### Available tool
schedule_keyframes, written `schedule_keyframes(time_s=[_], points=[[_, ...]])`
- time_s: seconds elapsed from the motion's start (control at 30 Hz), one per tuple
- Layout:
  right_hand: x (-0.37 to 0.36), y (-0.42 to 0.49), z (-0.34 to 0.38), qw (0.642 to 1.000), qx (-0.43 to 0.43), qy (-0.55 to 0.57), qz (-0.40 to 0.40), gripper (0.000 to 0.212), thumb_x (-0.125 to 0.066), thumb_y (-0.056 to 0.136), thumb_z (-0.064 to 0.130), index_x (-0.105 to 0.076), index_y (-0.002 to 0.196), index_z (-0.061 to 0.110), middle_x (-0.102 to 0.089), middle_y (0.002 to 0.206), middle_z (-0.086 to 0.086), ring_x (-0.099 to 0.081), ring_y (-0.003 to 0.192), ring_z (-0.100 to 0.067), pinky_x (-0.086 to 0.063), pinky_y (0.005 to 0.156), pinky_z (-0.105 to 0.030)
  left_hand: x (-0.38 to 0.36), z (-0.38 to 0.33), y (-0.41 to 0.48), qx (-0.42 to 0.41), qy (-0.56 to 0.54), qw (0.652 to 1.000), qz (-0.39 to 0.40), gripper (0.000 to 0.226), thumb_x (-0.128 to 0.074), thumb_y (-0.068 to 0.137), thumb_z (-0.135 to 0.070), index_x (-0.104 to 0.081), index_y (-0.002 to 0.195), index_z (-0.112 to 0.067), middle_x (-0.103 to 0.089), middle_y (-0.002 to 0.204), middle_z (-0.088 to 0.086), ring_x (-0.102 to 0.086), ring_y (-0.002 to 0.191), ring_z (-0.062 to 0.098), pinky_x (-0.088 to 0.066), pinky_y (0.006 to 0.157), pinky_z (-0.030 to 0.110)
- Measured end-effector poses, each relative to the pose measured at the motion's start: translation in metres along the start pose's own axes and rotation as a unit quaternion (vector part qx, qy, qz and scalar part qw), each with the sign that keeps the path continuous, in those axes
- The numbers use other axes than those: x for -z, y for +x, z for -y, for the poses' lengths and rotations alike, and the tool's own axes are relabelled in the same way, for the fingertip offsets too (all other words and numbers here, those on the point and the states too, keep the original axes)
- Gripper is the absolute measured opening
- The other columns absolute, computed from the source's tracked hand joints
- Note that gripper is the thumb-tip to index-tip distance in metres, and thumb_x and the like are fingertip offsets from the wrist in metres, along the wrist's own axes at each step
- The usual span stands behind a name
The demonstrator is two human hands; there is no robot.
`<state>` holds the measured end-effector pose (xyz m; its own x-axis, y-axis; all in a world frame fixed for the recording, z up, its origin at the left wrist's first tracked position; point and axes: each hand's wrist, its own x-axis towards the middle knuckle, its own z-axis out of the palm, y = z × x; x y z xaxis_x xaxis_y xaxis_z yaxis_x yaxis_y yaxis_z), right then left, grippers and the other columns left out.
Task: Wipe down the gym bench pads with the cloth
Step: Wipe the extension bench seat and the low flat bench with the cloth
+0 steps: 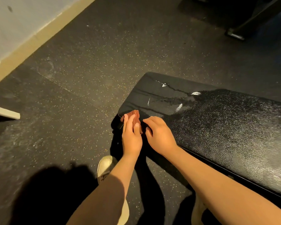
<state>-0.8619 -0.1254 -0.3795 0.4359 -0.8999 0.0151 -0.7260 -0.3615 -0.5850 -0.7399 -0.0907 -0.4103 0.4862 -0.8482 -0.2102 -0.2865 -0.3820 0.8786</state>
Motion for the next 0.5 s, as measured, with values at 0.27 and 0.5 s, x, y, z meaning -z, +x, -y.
schedule_keyframes(time_s=[0.27, 0.5], points=[[-0.001, 0.003, -0.003, 1.0, 0.013, 0.001, -0.001, 0.034, -0.059, 0.091, 0.009, -0.066, 0.124, 0.006, -0.063, 0.118, -0.007, -0.053, 0.118, -0.024, -0.04, 0.101, -0.028, 0.007, -0.003, 0.05, 0.06, -0.011, 0.998, -0.013, 0.046, -0.035, 0.107, -0.009, -0.04, 0.152, -0.019, -0.011, 0.168, 0.002, -0.016, 0.153, 0.015, -0.021, 0.103, 0.009], [0.014, -0.004, 0.004, 0.999, -0.022, 0.044, -0.002, 0.033, -0.056, 0.095, 0.011, -0.064, 0.126, 0.009, -0.064, 0.119, -0.005, -0.052, 0.117, -0.023, -0.043, 0.103, -0.035, -0.012, -0.013, -0.003, 0.017, -0.018, 1.0, 0.012, 0.046, -0.043, 0.105, -0.009, -0.045, 0.15, -0.02, -0.02, 0.166, 0.002, -0.022, 0.151, 0.014, -0.025, 0.121, 0.034]])
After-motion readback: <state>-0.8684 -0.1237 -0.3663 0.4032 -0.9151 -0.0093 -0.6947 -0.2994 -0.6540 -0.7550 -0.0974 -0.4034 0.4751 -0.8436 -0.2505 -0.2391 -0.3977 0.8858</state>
